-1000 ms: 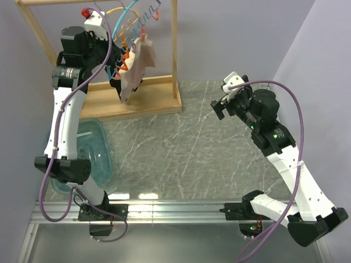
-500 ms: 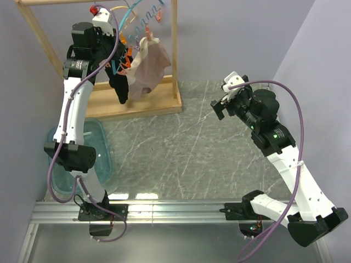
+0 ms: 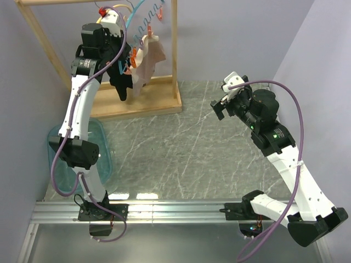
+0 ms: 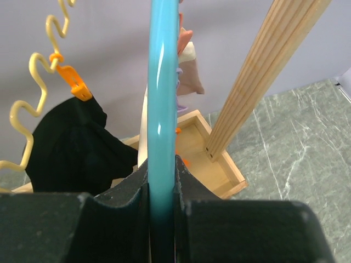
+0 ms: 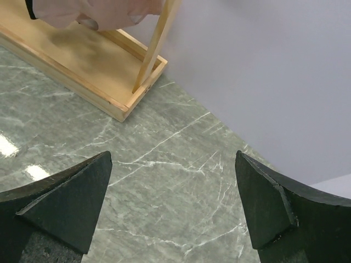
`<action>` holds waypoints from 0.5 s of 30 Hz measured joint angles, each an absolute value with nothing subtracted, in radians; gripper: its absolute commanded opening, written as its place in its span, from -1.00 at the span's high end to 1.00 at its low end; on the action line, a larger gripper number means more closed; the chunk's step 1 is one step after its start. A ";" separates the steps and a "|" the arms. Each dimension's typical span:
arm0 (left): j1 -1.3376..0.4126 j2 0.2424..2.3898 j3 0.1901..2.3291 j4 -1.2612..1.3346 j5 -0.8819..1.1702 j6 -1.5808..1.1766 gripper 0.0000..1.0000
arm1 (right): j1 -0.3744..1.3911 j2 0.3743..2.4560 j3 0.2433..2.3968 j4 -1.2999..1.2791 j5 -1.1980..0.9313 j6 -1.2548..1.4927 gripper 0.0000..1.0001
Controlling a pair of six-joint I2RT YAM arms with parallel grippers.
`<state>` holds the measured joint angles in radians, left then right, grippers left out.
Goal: Clip the underwear to the hanger
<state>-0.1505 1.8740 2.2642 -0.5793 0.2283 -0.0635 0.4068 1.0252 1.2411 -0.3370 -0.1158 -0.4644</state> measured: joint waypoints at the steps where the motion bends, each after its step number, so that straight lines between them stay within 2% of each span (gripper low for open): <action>1: -0.153 1.872 2.260 -0.578 0.226 -0.064 0.99 | 0.407 1.025 1.241 -0.337 -0.116 -0.464 -1.00; 3: -0.157 1.865 2.244 -0.579 0.221 -0.064 0.99 | 0.407 1.025 1.241 -0.338 -0.117 -0.461 -1.00; 6: -0.162 1.841 2.200 -0.573 0.213 -0.065 0.89 | 0.407 1.025 1.241 -0.339 -0.117 -0.460 -1.00; 8: -0.162 1.824 2.175 -0.554 0.211 -0.064 0.65 | 0.407 1.025 1.241 -0.339 -0.118 -0.458 -1.00; 9: -0.162 1.817 2.167 -0.548 0.211 -0.064 0.40 | 0.407 1.025 1.241 -0.340 -0.118 -0.457 -1.00; 13: -0.168 1.789 2.142 -0.545 0.214 -0.057 -0.22 | 0.407 1.025 1.241 -0.349 -0.121 -0.450 -1.00; 14: -0.170 1.778 2.131 -0.542 0.216 -0.056 -0.29 | 0.407 1.024 1.241 -0.353 -0.121 -0.449 -1.00; 15: -0.171 1.766 2.122 -0.543 0.220 -0.060 -0.54 | 0.407 1.024 1.241 -0.356 -0.121 -0.449 -1.00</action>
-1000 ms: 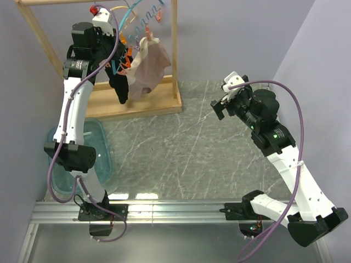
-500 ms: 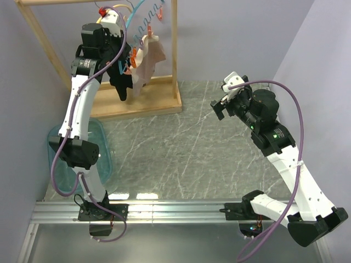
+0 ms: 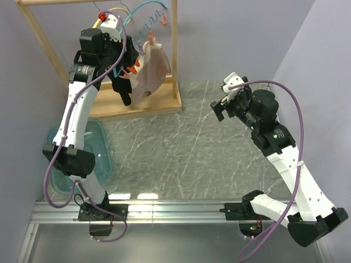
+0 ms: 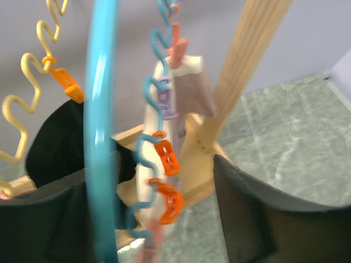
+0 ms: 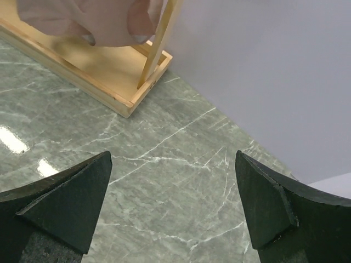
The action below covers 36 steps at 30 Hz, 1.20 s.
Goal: Clip the underwear to the hanger
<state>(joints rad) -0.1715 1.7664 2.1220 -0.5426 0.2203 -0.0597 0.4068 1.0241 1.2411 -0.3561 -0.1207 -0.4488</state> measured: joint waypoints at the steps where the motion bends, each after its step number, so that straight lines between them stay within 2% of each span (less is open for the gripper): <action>1: -0.173 1.749 2.109 -0.542 0.223 -0.062 -0.58 | 0.407 1.024 1.241 -0.359 -0.121 -0.447 -1.00; 5: -0.175 1.694 2.091 -0.542 0.233 -0.064 -0.73 | 0.407 1.021 1.241 -0.368 -0.123 -0.443 -1.00; 6: -0.175 1.678 2.086 -0.542 0.234 -0.064 -0.91 | 0.407 1.021 1.241 -0.371 -0.124 -0.442 -1.00; 7: -0.175 1.657 2.078 -0.541 0.234 -0.062 -0.99 | 0.407 1.020 1.241 -0.373 -0.124 -0.442 -1.00; 21: -0.152 1.304 1.981 -0.601 0.264 -0.017 -0.99 | 0.366 0.999 1.188 -0.401 -0.138 -0.371 -1.00; 27: -0.151 1.185 1.675 -0.703 0.315 0.019 -0.99 | 0.258 1.007 1.094 -0.450 -0.189 -0.257 -1.00; 33: -0.149 1.184 1.232 -0.744 0.313 0.016 -0.99 | 0.147 1.038 0.935 -0.466 -0.264 -0.134 -1.00; 36: -0.148 1.171 1.087 -0.738 0.302 0.016 -0.99 | 0.128 1.032 0.844 -0.463 -0.288 -0.093 -1.00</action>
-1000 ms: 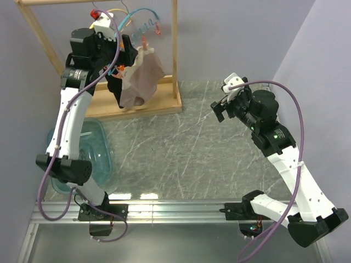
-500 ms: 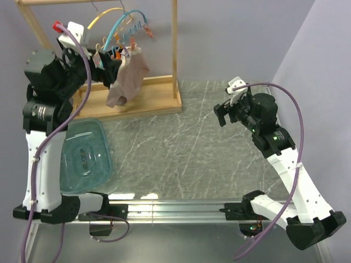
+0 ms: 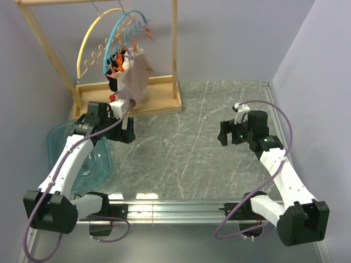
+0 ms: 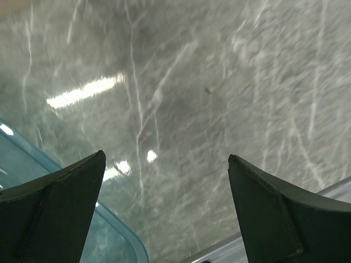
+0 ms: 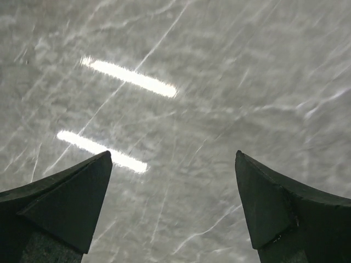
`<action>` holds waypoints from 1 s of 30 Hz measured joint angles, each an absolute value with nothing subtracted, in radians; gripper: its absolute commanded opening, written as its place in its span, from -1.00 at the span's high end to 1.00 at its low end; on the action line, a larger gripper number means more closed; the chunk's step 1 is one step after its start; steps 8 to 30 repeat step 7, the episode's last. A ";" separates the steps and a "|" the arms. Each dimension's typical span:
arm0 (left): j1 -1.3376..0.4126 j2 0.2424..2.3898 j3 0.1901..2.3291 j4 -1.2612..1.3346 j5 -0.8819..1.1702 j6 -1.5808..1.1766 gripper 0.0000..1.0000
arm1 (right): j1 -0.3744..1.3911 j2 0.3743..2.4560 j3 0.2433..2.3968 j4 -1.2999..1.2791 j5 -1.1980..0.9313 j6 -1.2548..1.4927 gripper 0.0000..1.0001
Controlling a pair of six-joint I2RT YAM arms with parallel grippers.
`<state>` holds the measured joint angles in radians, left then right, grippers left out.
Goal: Clip the underwear to the hanger
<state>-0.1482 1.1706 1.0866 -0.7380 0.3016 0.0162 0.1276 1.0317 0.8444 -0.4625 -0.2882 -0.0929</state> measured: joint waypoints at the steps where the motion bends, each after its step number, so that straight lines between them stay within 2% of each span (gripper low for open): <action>1: -0.148 1.159 1.048 -0.736 0.294 0.016 -0.99 | 0.128 1.028 0.823 -0.464 -0.296 -0.084 -1.00; 7: -0.148 1.122 1.001 -0.668 0.271 0.017 -1.00 | 0.126 0.944 0.731 -0.457 -0.323 -0.057 -1.00; 30: -0.148 1.122 1.001 -0.668 0.271 0.017 -1.00 | 0.126 0.944 0.731 -0.457 -0.323 -0.057 -1.00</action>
